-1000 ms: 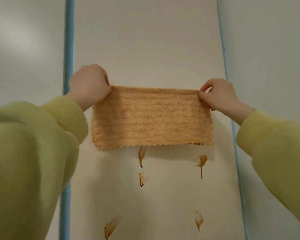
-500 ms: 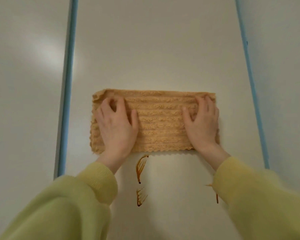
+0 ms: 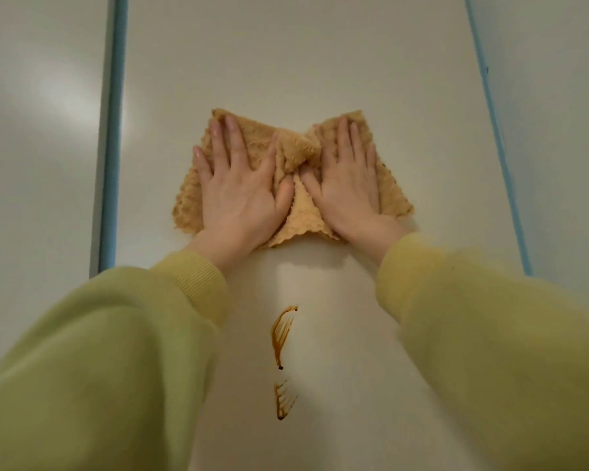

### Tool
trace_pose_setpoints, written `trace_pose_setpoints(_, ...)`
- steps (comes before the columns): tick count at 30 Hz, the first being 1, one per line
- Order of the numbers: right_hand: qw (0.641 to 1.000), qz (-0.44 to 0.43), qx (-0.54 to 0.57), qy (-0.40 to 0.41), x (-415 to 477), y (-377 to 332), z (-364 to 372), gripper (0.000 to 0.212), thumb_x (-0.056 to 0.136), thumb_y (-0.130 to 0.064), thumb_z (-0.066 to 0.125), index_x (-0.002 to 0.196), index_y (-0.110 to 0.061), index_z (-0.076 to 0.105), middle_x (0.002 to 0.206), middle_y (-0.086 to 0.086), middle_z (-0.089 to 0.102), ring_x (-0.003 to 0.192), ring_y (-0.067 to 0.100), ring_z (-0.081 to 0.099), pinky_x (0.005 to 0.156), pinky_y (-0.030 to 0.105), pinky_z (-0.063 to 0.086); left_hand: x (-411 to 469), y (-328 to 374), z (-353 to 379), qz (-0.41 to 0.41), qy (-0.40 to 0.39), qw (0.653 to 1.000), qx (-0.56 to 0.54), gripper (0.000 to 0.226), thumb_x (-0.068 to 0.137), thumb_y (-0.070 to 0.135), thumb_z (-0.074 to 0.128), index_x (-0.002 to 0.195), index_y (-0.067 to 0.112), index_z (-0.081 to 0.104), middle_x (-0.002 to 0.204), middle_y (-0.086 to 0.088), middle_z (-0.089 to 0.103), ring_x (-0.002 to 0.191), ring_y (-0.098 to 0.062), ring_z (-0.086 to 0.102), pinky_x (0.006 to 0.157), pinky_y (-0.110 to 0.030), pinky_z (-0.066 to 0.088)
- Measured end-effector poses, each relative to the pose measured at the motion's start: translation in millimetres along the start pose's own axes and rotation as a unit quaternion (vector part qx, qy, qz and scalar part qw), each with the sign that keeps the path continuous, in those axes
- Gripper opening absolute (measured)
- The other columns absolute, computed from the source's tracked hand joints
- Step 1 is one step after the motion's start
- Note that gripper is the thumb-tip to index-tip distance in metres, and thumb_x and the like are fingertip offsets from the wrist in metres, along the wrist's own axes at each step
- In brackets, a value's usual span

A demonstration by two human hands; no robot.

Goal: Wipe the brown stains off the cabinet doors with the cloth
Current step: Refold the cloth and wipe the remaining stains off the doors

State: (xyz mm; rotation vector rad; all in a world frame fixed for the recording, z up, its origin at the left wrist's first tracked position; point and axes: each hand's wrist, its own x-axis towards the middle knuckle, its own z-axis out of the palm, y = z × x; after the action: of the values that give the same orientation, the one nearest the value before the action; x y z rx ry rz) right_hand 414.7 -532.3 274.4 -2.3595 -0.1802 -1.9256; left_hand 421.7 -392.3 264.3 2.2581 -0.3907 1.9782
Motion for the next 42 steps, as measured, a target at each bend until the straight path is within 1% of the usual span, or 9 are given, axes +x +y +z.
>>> trace_pose_setpoints(3,1.0,-0.023,-0.011,0.005,32,-7,-6,0.06,0.098,-0.037,0.026,0.147,-0.012,0.004,0.156,0.008,-0.002,0.143,0.018,-0.005,0.116,0.037,-0.004,33,1,-1,0.032,0.013,0.999,0.014,0.059,0.092,0.046,0.022,0.146,0.022,0.013,0.153,-0.021,-0.004,0.141,-0.035,-0.008,0.111,-0.054,-0.005)
trace_pose_setpoints(7,1.0,-0.02,-0.003,0.016,45,-6,-5,0.058,0.098,-0.032,0.027,0.147,-0.01,0.005,0.156,0.005,0.0,0.143,0.015,-0.003,0.116,0.035,-0.002,45,0,2,0.049,0.029,0.998,0.018,0.06,0.094,0.042,0.023,0.146,0.016,0.009,0.153,-0.019,-0.004,0.141,-0.033,-0.009,0.111,-0.053,-0.007)
trace_pose_setpoints(21,0.999,0.041,0.017,0.03,16,2,-2,0.058,0.098,-0.035,0.028,0.147,-0.009,0.008,0.156,0.005,-0.002,0.143,0.015,-0.004,0.115,0.037,-0.004,25,20,8,0.048,0.032,0.998,-0.002,0.065,0.091,0.04,0.015,0.145,0.004,0.009,0.152,-0.025,-0.001,0.141,-0.033,-0.005,0.114,-0.042,-0.007)
trace_pose_setpoints(24,0.997,0.074,0.007,0.022,-4,14,1,0.06,0.098,-0.037,0.027,0.147,-0.008,0.007,0.156,0.006,-0.003,0.143,0.016,-0.005,0.114,0.037,-0.004,8,38,13,0.037,0.025,0.999,-0.015,0.062,0.094,0.04,0.017,0.145,0.004,0.007,0.152,-0.022,-0.003,0.142,-0.031,-0.007,0.114,-0.039,-0.007)
trace_pose_setpoints(28,0.995,0.098,0.001,0.012,-40,41,3,0.06,0.097,-0.034,0.028,0.146,-0.007,0.009,0.156,0.008,-0.003,0.143,0.016,-0.005,0.114,0.037,-0.004,-22,69,23,0.047,0.021,0.998,-0.031,0.068,0.087,0.041,0.009,0.145,0.005,0.011,0.153,-0.021,0.001,0.142,-0.03,-0.002,0.113,-0.037,-0.007)
trace_pose_setpoints(32,0.994,0.1,0.0,0.031,-88,71,11,0.074,0.084,-0.048,0.01,0.146,-0.009,0.009,0.156,0.008,0.003,0.143,0.017,-0.001,0.114,0.035,-0.004,-60,100,39,0.057,0.05,0.996,-0.046,0.064,0.086,0.039,0.024,0.137,0.002,0.035,0.147,-0.023,0.025,0.139,-0.033,0.02,0.112,-0.038,0.005)
trace_pose_setpoints(34,0.993,0.101,0.022,0.049,-116,84,18,0.076,0.08,-0.048,0.01,0.145,-0.008,0.013,0.155,0.01,0.009,0.143,0.018,0.004,0.113,0.035,-0.003,-84,113,47,0.062,0.045,0.996,-0.047,0.062,0.086,0.038,0.029,0.136,0.002,0.037,0.146,-0.022,0.029,0.137,-0.032,0.025,0.111,-0.038,0.009)
trace_pose_setpoints(38,0.992,0.097,0.031,0.069,-177,103,32,0.067,0.088,-0.042,0.027,0.143,-0.005,0.018,0.148,0.018,0.027,0.136,0.022,0.015,0.11,0.036,0.004,-142,135,54,0.068,-0.013,0.996,-0.048,0.061,0.087,0.037,0.033,0.137,0.004,0.034,0.148,-0.019,0.025,0.139,-0.03,0.021,0.113,-0.039,0.009)
trace_pose_setpoints(42,0.993,0.105,0.04,0.037,-238,100,40,0.063,0.095,-0.051,0.008,0.143,-0.011,0.017,0.148,0.009,0.023,0.141,0.016,0.007,0.112,0.032,0.0,-195,137,60,0.087,-0.051,0.995,-0.028,0.061,0.088,0.04,0.032,0.139,0.007,0.028,0.148,-0.016,0.018,0.138,-0.028,0.015,0.113,-0.038,0.006)
